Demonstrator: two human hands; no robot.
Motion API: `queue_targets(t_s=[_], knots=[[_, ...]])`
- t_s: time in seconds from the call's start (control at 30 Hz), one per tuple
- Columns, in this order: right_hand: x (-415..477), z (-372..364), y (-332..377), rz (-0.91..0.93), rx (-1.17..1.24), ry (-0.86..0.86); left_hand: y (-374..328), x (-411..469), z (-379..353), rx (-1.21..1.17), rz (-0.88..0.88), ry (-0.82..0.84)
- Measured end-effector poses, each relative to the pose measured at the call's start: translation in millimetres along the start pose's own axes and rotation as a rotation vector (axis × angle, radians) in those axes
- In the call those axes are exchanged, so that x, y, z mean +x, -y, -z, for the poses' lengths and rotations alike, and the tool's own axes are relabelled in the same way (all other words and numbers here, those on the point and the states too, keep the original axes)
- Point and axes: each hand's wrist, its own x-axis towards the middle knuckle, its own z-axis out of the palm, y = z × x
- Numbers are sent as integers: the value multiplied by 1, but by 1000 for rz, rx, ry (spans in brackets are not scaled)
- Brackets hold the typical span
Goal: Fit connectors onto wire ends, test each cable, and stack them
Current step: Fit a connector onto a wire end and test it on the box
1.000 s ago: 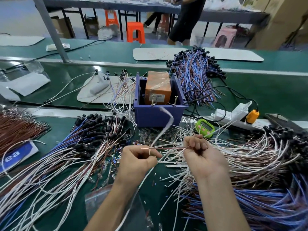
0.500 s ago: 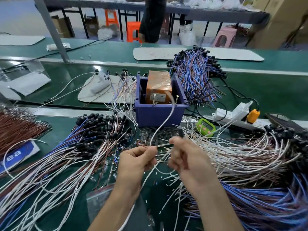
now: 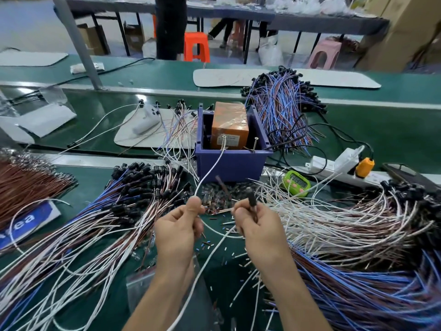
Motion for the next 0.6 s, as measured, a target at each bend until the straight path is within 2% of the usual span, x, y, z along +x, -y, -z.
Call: queue_targets(t_s=[0.13,0.3,0.4,0.5,0.6], knots=[[5,13,-3,-72,220,-17,-8,8,25,25,-37,-50],[6,20,-7,-120,344,-27,-27,18,54,-394,74,-40],[5,25,-10,-163,389,-66,-38,26,73,-363,72,-94],[3,26,-12,-142,295,-68,-44,32,83,-293,43,-113],[2,21,-10,-151,256,-77,-44,32,78,-294,26,-70]])
